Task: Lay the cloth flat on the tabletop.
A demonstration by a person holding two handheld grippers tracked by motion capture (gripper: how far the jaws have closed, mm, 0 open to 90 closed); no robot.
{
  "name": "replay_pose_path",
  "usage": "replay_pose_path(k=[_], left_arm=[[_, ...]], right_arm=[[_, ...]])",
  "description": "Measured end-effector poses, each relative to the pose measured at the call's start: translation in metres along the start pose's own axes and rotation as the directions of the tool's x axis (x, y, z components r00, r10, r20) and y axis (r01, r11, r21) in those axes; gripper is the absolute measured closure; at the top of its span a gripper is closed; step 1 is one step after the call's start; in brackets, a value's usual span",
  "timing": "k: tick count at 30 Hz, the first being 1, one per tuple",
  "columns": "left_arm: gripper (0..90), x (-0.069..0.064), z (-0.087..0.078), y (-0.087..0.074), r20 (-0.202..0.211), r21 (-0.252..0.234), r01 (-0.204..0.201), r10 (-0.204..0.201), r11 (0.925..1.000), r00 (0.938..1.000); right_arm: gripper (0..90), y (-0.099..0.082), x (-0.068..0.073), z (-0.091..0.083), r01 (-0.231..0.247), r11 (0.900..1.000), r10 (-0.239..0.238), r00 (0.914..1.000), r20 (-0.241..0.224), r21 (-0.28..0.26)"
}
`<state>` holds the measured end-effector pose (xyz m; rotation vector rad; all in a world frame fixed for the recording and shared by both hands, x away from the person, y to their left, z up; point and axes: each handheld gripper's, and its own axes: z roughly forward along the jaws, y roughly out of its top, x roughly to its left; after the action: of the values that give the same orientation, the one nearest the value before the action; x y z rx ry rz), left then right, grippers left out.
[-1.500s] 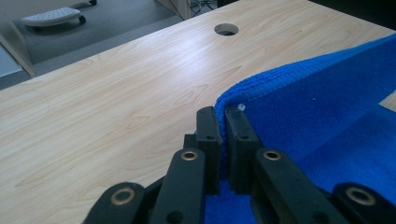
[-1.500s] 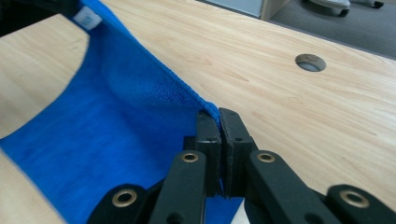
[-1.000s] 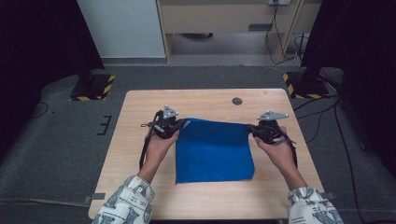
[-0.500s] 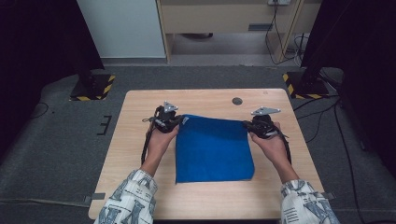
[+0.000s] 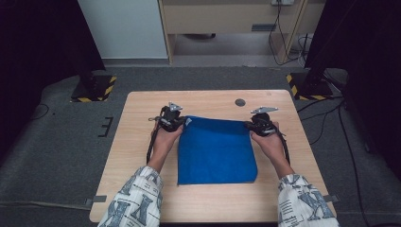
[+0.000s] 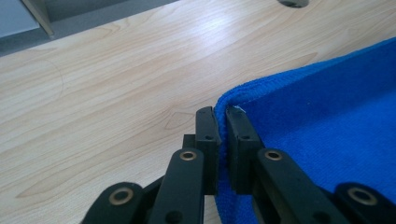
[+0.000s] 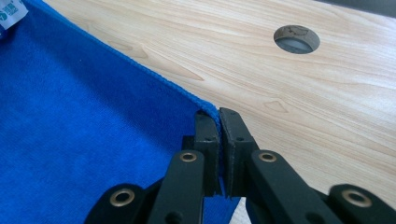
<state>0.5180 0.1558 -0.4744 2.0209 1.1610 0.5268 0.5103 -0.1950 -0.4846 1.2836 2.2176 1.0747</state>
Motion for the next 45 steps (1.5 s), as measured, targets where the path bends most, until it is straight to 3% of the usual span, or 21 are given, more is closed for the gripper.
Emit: replay_pose_path(k=[4, 5, 16, 20, 23, 26, 29, 35, 40, 45], left_arm=[[84.0, 0.001, 0.007, 0.001, 0.004, 0.015, -0.007, 0.007, 0.9999, 1.0000], [84.1, 0.002, 0.008, 0.001, 0.015, 0.015, 0.007, -0.007, 0.9999, 0.9999], [82.1, 0.004, 0.018, 0.003, -0.004, 0.024, -0.005, 0.005, 0.9997, 1.0000], [66.6, 0.012, 0.020, 0.001, -0.001, -0.006, 0.039, -0.039, 0.9992, 0.9992], [48.9, 0.016, 0.018, 0.001, -0.011, -0.044, 0.046, -0.047, 0.9980, 0.9988], [42.5, 0.018, 0.014, 0.003, -0.013, -0.088, 0.066, -0.067, 0.9939, 0.9976], [40.3, 0.018, 0.011, 0.005, -0.007, -0.105, 0.059, -0.060, 0.9927, 0.9982], [39.3, 0.010, 0.002, 0.009, -0.013, -0.100, 0.035, -0.037, 0.9944, 0.9992], [39.0, 0.003, -0.012, 0.014, -0.007, -0.118, 0.012, -0.013, 0.9929, 0.9999], [39.1, -0.006, -0.024, 0.011, -0.010, -0.122, -0.031, 0.030, 0.9920, 0.9995]], right_arm=[[86.1, 0.000, -0.005, 0.008, -0.007, 0.9998, 0.006, 1.0000, 0.001, 0.017], [86.1, 0.000, -0.006, 0.010, -0.016, 0.9997, 0.016, 0.9999, 0.002, 0.016], [84.0, 0.006, -0.016, 0.023, -0.073, 0.9972, 0.072, 0.9973, 0.011, 0.019], [70.2, 0.009, -0.019, 0.027, -0.076, 0.9967, 0.075, 0.9969, 0.023, 0.030], [50.2, 0.013, -0.021, 0.024, -0.084, 0.9964, 0.084, 0.9956, 0.040, -0.006], [36.7, 0.014, -0.021, 0.022, -0.067, 0.9972, 0.069, 0.9941, 0.083, -0.034], [25.7, 0.013, -0.023, 0.023, -0.097, 0.9943, 0.099, 0.9928, 0.066, -0.044], [14.3, 0.013, -0.025, 0.020, -0.086, 0.9958, 0.088, 0.9928, 0.081, -0.030], [13.8, 0.014, -0.028, 0.013, -0.090, 0.9952, 0.092, 0.9940, 0.060, -0.039], [15.1, 0.013, -0.034, 0.005, -0.082, 0.9963, 0.084, 0.9929, 0.084, -0.024]])
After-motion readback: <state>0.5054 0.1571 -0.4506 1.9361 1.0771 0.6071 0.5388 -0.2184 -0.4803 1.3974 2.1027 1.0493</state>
